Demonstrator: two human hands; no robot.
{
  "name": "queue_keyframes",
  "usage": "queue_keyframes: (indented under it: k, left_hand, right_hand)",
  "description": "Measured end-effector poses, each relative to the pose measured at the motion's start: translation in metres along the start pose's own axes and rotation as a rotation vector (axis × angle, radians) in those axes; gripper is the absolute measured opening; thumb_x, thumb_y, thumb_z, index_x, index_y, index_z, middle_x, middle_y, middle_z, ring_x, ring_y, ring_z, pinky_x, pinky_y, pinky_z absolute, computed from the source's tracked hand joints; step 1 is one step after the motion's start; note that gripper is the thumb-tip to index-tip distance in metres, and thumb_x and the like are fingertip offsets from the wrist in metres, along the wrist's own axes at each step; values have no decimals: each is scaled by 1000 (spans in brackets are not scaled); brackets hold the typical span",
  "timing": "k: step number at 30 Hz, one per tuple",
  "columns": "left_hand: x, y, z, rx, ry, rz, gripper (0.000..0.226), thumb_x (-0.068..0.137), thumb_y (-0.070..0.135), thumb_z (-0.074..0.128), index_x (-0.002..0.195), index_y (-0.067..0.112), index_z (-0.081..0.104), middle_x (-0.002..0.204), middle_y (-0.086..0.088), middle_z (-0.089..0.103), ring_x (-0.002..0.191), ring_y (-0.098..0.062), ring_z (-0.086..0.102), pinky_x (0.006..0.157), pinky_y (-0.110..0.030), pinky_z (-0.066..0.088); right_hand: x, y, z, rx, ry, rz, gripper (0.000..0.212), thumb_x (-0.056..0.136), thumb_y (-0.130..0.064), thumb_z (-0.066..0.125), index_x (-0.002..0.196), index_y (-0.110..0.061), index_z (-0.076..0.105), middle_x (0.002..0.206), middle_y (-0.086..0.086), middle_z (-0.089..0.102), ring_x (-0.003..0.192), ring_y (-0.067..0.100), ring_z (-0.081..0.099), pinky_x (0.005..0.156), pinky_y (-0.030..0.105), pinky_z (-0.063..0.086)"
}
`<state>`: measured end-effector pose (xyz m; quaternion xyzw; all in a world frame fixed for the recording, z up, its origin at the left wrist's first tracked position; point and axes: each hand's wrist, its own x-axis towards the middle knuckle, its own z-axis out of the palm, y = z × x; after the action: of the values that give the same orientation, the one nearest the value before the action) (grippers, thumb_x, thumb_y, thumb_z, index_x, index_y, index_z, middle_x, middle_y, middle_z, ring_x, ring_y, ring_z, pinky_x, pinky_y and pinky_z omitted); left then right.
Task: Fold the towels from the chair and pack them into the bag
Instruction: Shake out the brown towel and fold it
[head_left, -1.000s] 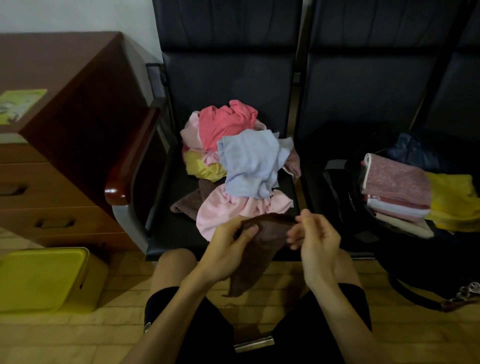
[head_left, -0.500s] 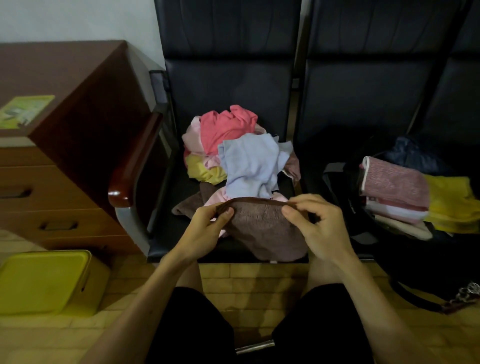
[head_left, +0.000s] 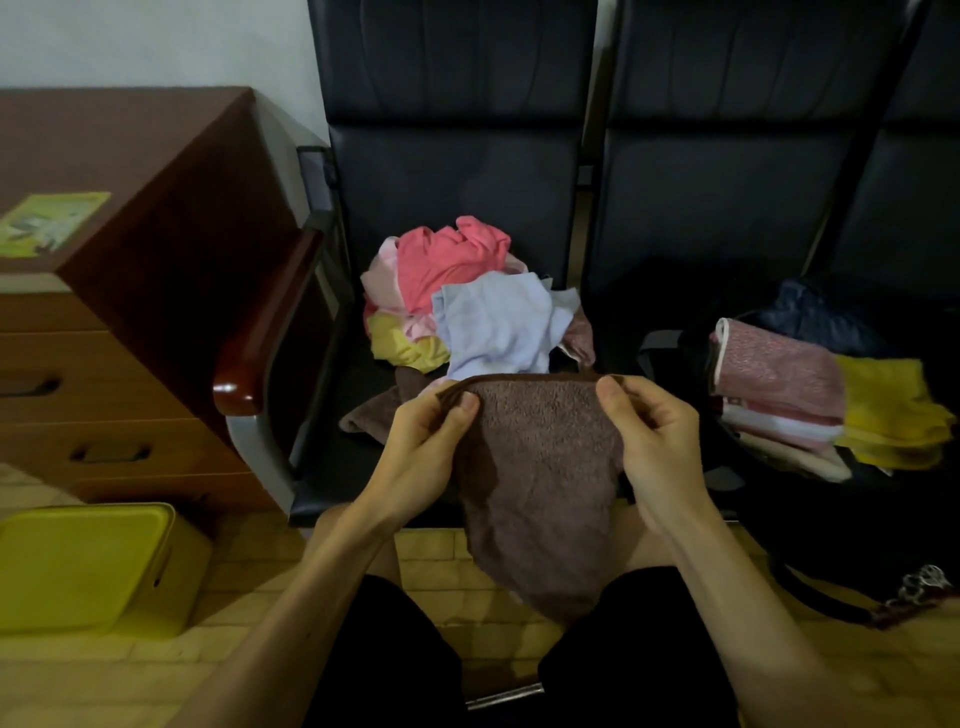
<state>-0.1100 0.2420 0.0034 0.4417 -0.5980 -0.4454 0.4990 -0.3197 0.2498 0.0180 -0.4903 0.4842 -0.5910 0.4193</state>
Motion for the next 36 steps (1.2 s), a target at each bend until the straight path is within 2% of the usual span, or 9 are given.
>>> queue_keyframes:
  k: [4, 6, 9, 14, 18, 21, 24, 29, 36]
  left_hand:
    - [-1, 5, 3, -5, 39, -8, 26, 104, 14, 47, 102, 23, 71, 96, -6, 70, 89, -11, 66, 79, -23, 51]
    - [-1, 7, 4, 5, 54, -8, 28, 104, 9, 46, 101, 23, 70, 87, 8, 71, 85, -2, 65, 76, -17, 49]
    - [-1, 7, 2, 20, 77, -16, 27, 103, 7, 46, 101, 21, 69, 85, 17, 72, 82, 4, 64, 73, -13, 47]
    - [5, 0, -7, -20, 221, -108, 24, 103, 17, 50, 92, 9, 70, 82, 6, 72, 81, -8, 68, 70, -23, 54]
    - [10, 0, -9, -183, 321, -278, 28, 104, 24, 48, 96, 6, 68, 85, -4, 76, 82, -18, 73, 69, -29, 59]
    - [16, 1, -15, -296, 307, -454, 36, 103, 31, 50, 111, 1, 67, 89, -9, 77, 83, -22, 75, 69, -31, 61]
    - [10, 3, -16, -608, 184, -642, 51, 100, 46, 48, 110, 3, 74, 98, -15, 76, 87, -25, 75, 68, -34, 60]
    - [-19, -20, -9, -976, -14, -705, 89, 80, 80, 37, 129, 11, 66, 137, -20, 59, 125, -36, 58, 103, -52, 49]
    - [-20, -30, -4, -507, -115, -766, 44, 92, 37, 53, 126, 13, 66, 125, -11, 69, 117, -28, 64, 97, -39, 49]
  right_hand:
    - [-5, 18, -3, 198, -147, 227, 48, 62, -57, 83, 94, -22, 75, 99, 1, 74, 95, 17, 69, 81, 28, 55]
    - [-12, 30, -3, 219, -273, 370, 53, 64, -43, 86, 107, -18, 70, 109, 3, 74, 102, 18, 70, 84, 29, 57]
    - [-30, 44, 5, 118, -296, 530, 24, 77, -6, 77, 98, -16, 72, 98, 3, 77, 97, 21, 72, 81, 28, 58]
    - [-32, 45, 7, 245, -180, 601, 13, 80, -14, 70, 92, -10, 75, 95, 8, 76, 88, 19, 73, 71, 28, 58]
    - [-39, 41, 9, 278, -348, 663, 26, 68, -22, 87, 92, -16, 79, 104, 8, 75, 95, 21, 72, 75, 29, 57]
    - [-45, 38, 16, 331, -381, 704, 40, 70, -17, 80, 109, -10, 71, 114, 13, 72, 104, 28, 70, 82, 33, 57]
    - [-43, 25, 20, 334, -285, 658, 23, 78, -9, 70, 101, -14, 70, 97, 1, 77, 89, 16, 74, 73, 28, 57]
    - [-34, 14, 19, 389, -224, 613, 31, 72, -14, 70, 103, -17, 69, 90, -5, 77, 81, 10, 74, 67, 25, 54]
    - [-27, 25, 12, 302, -144, 635, 17, 90, -10, 65, 105, -15, 71, 101, 4, 76, 91, 16, 73, 69, 24, 56]
